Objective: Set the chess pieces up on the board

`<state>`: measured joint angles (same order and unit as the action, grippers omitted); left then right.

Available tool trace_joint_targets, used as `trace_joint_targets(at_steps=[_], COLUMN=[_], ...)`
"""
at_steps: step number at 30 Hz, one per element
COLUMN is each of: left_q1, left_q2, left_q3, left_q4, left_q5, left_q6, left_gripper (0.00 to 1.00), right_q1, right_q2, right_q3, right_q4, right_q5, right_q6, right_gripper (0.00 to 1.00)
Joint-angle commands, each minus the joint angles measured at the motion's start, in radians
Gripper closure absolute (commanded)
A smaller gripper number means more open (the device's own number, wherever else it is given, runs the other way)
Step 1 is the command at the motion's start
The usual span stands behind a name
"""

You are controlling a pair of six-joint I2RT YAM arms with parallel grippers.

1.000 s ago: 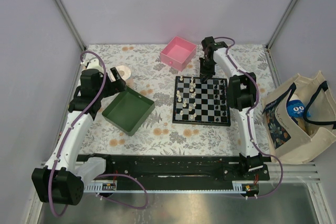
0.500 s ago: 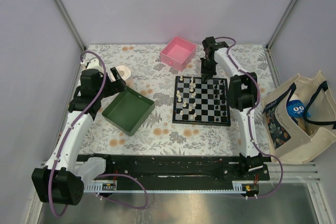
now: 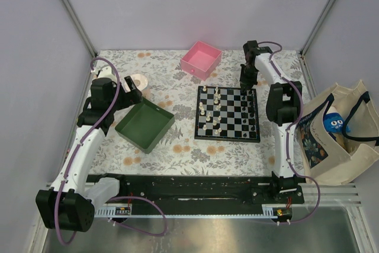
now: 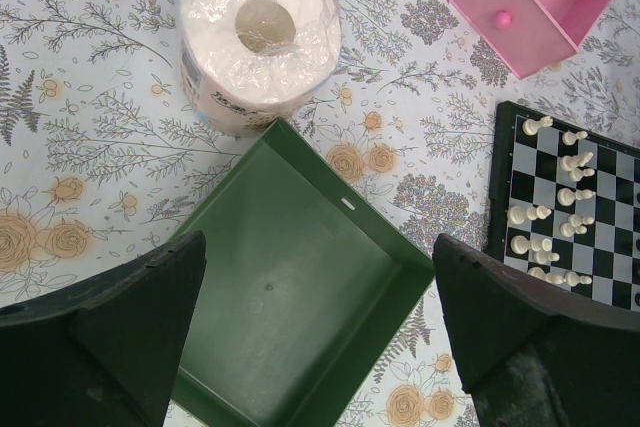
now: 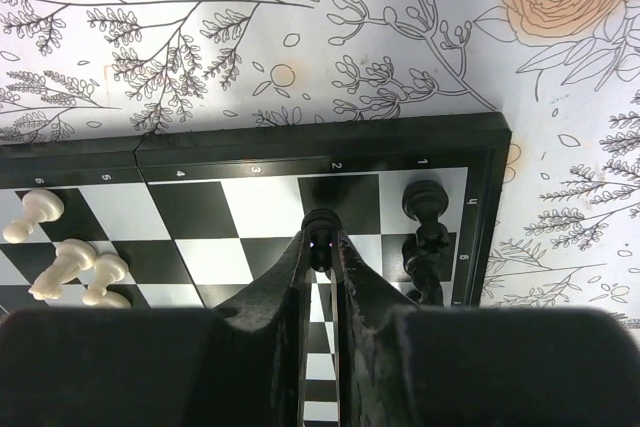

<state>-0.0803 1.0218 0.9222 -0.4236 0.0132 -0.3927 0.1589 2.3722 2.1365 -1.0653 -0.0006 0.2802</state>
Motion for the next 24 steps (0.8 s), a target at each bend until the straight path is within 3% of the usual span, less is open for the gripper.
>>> trace_joint_targets(at_steps=[1, 16, 24], left_q1=[0.005, 0.004, 0.004], left_q2=[-0.017, -0.015, -0.014], left_q3=[-0.003, -0.003, -0.002], left_q4=[0.051, 0.051, 0.051], left_q5=[0.016, 0.014, 0.019], left_q6=[-0.006, -0.005, -0.006], left_gripper=[0.01, 0.01, 0.01], right_q1=[0.004, -0.004, -0.004], right_q2=[-0.068, -0.05, -0.05], right_q3=[-0.007, -0.012, -0.01], right_q4=[0.018, 0.022, 0.022], right_q5=[0.034, 0.034, 0.03], right_q6=[-0.01, -0.009, -0.01], right_gripper=[0.87, 0.85, 0.76])
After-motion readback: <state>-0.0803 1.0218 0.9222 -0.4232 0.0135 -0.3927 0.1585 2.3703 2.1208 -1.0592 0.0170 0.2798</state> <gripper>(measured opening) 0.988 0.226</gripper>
